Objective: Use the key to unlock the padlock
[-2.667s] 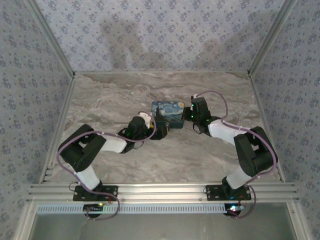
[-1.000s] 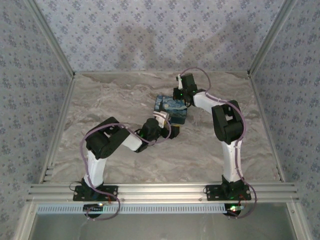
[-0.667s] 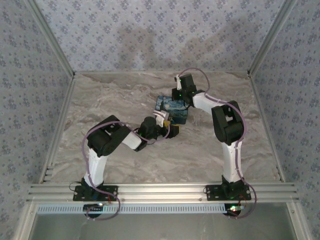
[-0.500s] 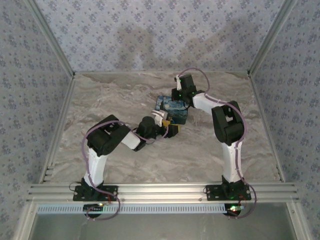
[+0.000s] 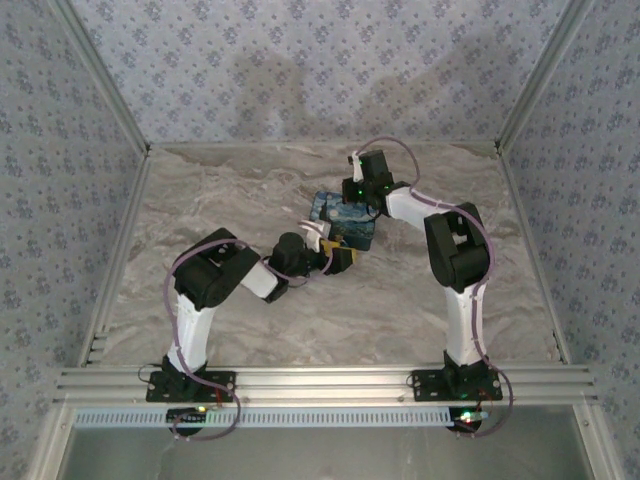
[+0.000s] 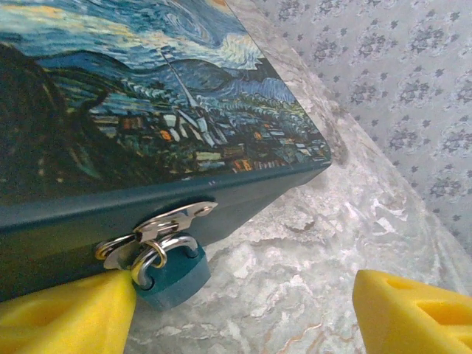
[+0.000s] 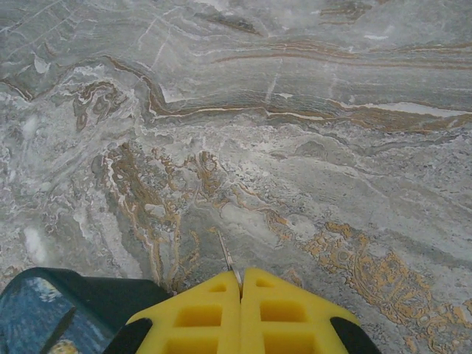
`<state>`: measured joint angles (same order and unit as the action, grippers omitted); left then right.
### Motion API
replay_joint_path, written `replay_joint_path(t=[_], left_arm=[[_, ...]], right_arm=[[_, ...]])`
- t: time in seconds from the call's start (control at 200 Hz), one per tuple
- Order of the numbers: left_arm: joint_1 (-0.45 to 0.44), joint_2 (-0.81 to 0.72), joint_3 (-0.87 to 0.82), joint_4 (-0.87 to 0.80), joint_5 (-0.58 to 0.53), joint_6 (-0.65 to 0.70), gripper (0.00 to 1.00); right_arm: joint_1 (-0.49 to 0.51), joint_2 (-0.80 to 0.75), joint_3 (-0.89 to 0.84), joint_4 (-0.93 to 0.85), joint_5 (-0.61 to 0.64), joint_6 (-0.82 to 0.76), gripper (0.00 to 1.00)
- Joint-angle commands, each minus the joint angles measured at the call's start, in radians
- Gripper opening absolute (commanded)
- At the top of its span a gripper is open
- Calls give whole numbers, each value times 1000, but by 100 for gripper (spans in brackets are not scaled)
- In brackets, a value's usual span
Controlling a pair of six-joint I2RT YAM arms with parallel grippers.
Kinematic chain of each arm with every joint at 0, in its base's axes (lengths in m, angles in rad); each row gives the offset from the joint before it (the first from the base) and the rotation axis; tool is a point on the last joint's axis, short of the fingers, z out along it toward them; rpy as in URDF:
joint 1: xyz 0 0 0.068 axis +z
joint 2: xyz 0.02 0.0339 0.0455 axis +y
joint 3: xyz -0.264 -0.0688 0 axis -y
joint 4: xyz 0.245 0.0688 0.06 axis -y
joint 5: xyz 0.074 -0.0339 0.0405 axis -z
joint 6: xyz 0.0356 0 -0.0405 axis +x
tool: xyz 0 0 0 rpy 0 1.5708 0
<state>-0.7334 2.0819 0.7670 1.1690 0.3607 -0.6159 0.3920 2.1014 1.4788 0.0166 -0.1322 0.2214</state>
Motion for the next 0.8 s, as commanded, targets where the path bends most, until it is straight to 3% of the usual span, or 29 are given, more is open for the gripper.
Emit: replay_joint_path(t=[0.0,0.245,0.365,0.455,0.64,0.795], left_arm=[[-10,15,56,-36,39,-2,82],[-28,46,96,-59,83,-43,70],[-46,49,90,-49,73,-53,73],[-56,47,74,-33,34,-59,81],[-57,71,65,64,32,-105,75],[-65,76,26,163,-6,-132,78]], right_arm=[[30,6,-54,-112,-66,38,0],[32,-2,-77,-86,-66,52,0],[33,-3,-86,-79,-68,56,0],[33,-8,-93,-78,-69,55,0],[29,-29,-110,-67,-62,55,0],[26,-35,-117,-62,-61,58,0]])
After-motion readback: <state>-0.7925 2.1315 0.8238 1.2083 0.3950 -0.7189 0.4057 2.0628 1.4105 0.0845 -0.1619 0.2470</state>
